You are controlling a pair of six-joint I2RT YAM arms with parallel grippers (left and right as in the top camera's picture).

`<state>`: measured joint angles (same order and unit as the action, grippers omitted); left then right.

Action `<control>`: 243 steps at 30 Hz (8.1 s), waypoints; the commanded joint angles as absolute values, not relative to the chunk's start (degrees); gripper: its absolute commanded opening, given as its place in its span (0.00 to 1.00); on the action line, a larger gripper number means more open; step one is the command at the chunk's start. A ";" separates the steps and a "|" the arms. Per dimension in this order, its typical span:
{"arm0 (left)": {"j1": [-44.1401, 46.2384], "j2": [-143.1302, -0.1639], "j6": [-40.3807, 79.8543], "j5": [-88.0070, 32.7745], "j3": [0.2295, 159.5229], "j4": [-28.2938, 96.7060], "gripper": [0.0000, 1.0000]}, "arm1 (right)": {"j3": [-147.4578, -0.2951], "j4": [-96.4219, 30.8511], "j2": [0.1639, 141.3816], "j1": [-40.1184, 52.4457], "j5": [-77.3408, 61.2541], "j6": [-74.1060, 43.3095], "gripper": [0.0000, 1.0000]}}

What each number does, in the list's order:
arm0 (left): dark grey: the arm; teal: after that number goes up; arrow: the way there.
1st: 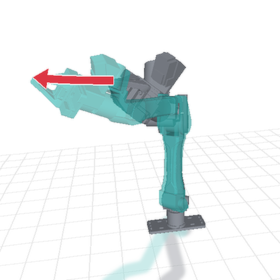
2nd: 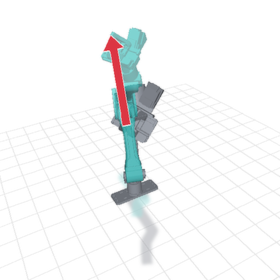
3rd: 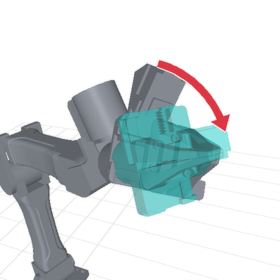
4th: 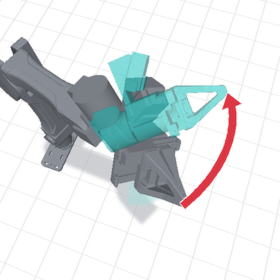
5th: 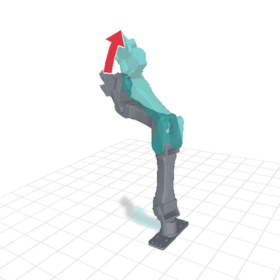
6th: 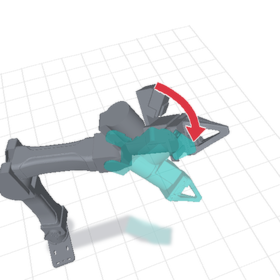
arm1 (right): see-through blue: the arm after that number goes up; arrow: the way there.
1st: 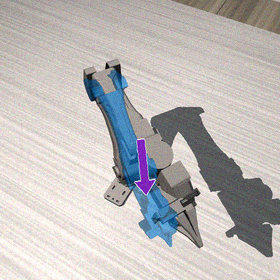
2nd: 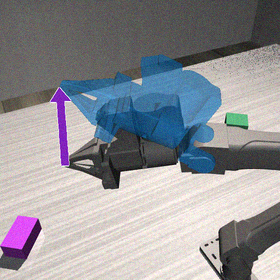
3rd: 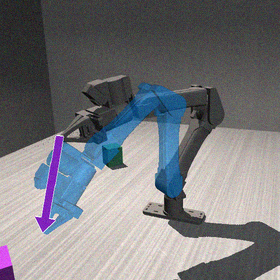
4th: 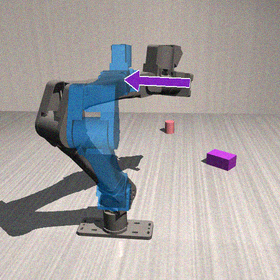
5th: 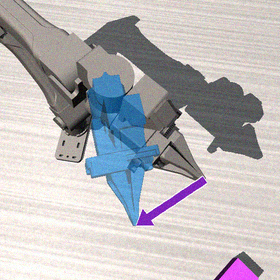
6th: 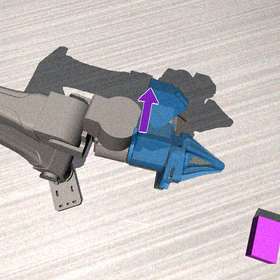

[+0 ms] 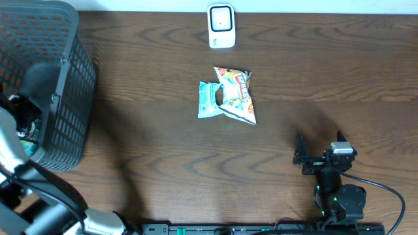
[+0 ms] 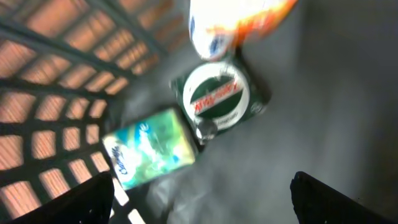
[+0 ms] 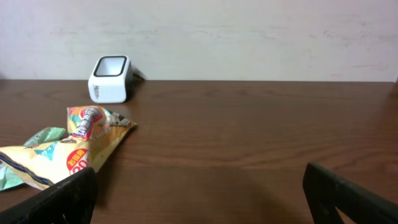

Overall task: Scan the item barcode
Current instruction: 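Reach into the basket and grasp the blue-and-white wipes pack, then carry the blue wipes pack to the table and release it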

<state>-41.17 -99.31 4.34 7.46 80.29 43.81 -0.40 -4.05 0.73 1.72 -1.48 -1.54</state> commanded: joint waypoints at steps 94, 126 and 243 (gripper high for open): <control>-46.33 -113.01 13.15 14.59 77.47 37.19 0.08 | -0.36 -4.34 0.60 1.48 -1.19 -2.09 0.99; -39.90 -74.11 33.54 -27.18 77.52 21.26 0.07 | -0.36 -4.34 0.60 1.48 -1.19 -2.09 0.99; 15.31 -83.66 17.21 -24.93 80.66 32.45 0.98 | -0.36 -4.34 0.60 1.48 -1.19 -2.09 0.99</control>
